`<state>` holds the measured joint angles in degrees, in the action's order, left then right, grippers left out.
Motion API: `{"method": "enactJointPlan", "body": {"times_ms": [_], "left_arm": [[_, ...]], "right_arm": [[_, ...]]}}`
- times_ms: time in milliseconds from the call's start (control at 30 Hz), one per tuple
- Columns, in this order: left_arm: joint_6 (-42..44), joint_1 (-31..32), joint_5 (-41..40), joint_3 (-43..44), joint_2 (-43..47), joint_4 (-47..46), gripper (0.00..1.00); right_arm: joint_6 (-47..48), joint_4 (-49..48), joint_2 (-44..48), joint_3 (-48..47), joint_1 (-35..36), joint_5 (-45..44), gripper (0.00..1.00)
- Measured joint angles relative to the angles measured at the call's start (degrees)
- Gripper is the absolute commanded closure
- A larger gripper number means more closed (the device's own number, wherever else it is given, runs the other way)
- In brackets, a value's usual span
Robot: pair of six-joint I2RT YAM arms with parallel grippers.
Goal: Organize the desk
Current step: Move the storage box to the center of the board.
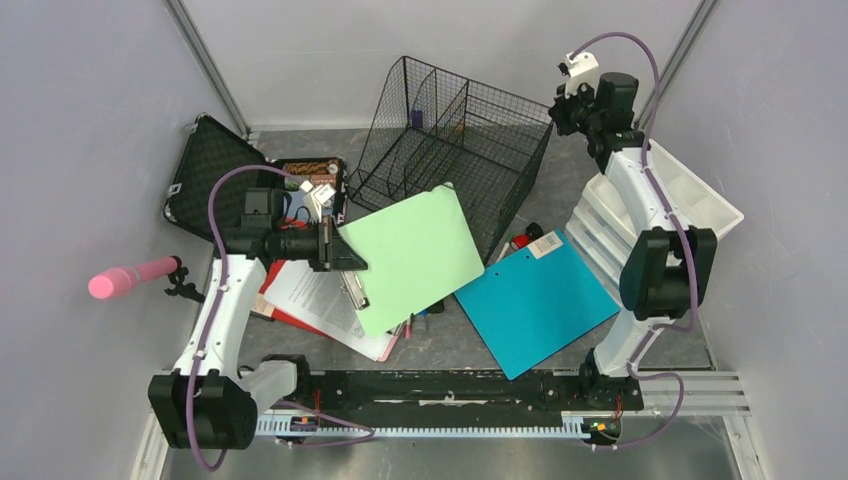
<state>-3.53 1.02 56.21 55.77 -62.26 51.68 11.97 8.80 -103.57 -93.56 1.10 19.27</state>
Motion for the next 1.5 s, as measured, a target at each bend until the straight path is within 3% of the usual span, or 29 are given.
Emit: {"method": "enactJointPlan", "body": {"times_ms": [367, 700, 1067, 1333, 1500], "left_arm": [[1.3, -10.0, 7.6, -0.1, -2.8, 3.2, 0.98], [-1.2, -12.3, 14.8, -6.7, -2.9, 0.4, 0.98], [-27.8, -12.7, 19.1, -22.2, 9.3, -29.2, 0.98], [-38.2, -13.2, 21.0, -27.0, 11.1, -43.3, 0.98], [-53.8, -13.4, 20.9, -35.4, 16.9, -61.6, 0.98]], "right_arm": [[-6.4, -5.3, 9.5, 12.5, 0.3, -1.0, 1.00], [-10.1, -3.1, 14.1, 22.5, 0.3, -1.0, 1.00], [-9.6, -0.9, 16.6, 23.1, 0.3, -0.1, 1.00], [-7.6, 0.0, 18.6, 23.1, 0.3, -0.2, 1.00], [-7.5, 0.4, 18.6, 23.1, 0.3, -0.2, 1.00]]}}
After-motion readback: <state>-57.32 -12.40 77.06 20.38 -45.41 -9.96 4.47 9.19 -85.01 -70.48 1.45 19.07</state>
